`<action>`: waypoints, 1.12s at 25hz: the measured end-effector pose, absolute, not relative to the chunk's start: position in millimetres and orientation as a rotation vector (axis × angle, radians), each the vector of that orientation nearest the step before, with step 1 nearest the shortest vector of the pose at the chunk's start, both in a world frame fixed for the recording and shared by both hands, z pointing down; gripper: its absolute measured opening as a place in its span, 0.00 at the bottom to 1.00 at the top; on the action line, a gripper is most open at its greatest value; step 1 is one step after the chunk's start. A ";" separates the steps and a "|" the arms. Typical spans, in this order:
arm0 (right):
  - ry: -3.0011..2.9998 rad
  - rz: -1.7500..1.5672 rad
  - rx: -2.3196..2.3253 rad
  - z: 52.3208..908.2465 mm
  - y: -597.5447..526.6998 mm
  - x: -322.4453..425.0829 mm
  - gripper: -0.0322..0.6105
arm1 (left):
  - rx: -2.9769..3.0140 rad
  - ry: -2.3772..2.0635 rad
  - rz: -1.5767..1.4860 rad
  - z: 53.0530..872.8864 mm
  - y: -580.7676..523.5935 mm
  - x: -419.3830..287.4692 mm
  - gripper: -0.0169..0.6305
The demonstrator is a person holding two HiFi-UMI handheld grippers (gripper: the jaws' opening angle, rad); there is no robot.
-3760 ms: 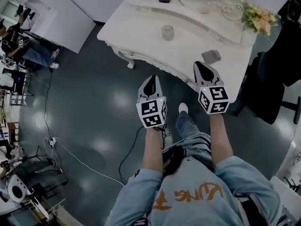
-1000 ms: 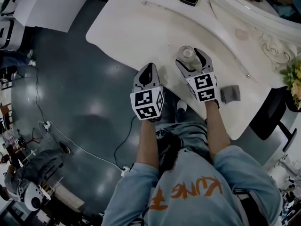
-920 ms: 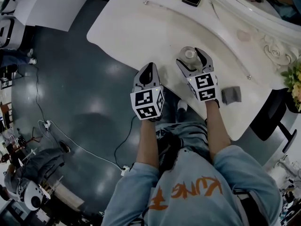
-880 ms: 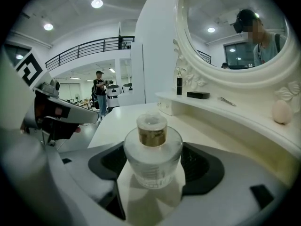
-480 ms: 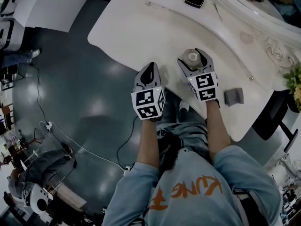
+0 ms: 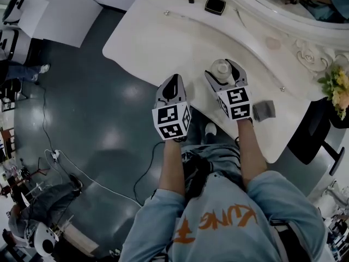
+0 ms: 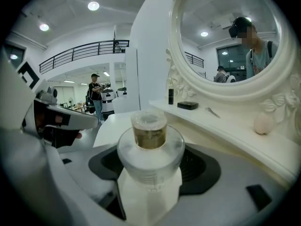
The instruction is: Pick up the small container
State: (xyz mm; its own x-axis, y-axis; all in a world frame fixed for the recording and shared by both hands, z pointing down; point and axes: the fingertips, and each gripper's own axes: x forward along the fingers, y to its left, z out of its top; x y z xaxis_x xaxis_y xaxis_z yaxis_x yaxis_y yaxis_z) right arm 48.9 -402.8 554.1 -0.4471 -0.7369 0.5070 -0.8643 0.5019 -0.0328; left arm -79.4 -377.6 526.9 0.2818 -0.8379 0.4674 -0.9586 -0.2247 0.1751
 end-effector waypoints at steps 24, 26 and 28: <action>-2.508 0.102 1.576 374.4 -352.9 122.3 0.58 | 2.376 -1.753 0.049 387.6 -337.3 -32.4 0.05; -2.516 0.093 1.575 370.5 -349.7 121.7 0.58 | 2.381 -1.756 0.045 383.9 -334.9 -33.0 0.05; -2.523 0.087 1.573 367.7 -347.5 120.6 0.58 | 2.382 -1.761 0.043 381.3 -333.2 -34.9 0.05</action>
State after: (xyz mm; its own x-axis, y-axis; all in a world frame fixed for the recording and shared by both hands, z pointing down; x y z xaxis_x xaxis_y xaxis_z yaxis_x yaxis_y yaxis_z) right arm 120.6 -347.5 367.7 -0.4308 -0.8860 0.1716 -0.8957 0.4430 0.0384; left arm -34.9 -333.2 381.3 0.2983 -0.9457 0.1288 -0.9509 -0.2827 0.1261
